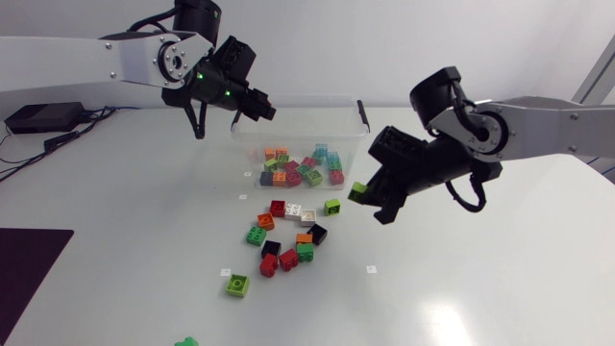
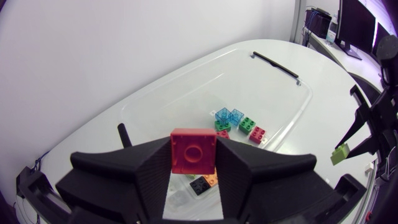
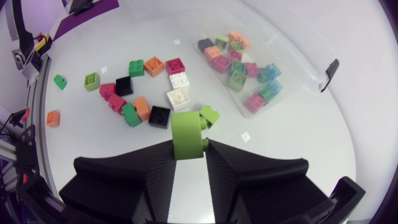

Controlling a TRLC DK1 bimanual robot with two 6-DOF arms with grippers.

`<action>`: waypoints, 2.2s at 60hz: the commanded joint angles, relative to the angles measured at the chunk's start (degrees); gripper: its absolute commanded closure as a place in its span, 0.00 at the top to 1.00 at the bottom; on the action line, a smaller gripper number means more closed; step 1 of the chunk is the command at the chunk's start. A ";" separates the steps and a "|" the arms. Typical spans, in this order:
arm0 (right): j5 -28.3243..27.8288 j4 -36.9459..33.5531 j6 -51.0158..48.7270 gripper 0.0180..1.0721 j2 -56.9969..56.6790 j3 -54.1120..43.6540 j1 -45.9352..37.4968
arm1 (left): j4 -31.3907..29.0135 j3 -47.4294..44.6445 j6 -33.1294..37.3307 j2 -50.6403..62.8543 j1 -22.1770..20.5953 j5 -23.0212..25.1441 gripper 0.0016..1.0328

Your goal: Place the duplo bricks in the container

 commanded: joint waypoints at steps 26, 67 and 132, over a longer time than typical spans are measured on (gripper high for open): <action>-1.08 1.60 10.52 0.26 3.36 16.46 -0.65 | -1.09 -7.35 2.19 -10.78 3.23 0.29 0.95; 1.82 10.13 21.42 0.26 17.42 29.73 -0.30 | -25.44 -33.90 25.92 -30.38 2.00 0.47 0.95; 10.70 6.17 24.32 0.95 25.06 41.24 0.93 | -36.78 -54.99 17.13 -35.74 -21.29 -7.62 0.95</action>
